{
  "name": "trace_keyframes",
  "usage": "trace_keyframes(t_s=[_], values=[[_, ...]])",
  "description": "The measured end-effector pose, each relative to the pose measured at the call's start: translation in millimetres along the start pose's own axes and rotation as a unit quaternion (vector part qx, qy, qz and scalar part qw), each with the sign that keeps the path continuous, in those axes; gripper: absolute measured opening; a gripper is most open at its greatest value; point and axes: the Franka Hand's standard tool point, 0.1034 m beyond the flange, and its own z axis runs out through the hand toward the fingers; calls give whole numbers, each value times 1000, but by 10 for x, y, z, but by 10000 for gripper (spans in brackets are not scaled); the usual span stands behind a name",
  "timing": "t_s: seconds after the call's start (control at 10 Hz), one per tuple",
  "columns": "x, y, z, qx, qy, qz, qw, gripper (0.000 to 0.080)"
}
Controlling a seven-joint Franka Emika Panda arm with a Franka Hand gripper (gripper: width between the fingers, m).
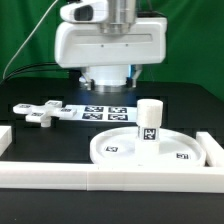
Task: Assemble round table
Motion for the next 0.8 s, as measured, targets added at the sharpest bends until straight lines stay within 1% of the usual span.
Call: trace_keyframes(t_s=[0.1, 0.2, 0.5, 0.6, 0.7, 0.8], values=[[41, -42, -3, 0, -1, -1, 1000, 649], [49, -55, -3, 0, 0, -4, 1000, 649], [31, -42, 7, 0, 0, -4, 1000, 649], [-69, 52, 59, -3, 4, -40, 999, 649], [-259, 253, 127, -5, 5, -73, 997, 649], [-370, 460, 149, -15, 13, -99, 995, 649]])
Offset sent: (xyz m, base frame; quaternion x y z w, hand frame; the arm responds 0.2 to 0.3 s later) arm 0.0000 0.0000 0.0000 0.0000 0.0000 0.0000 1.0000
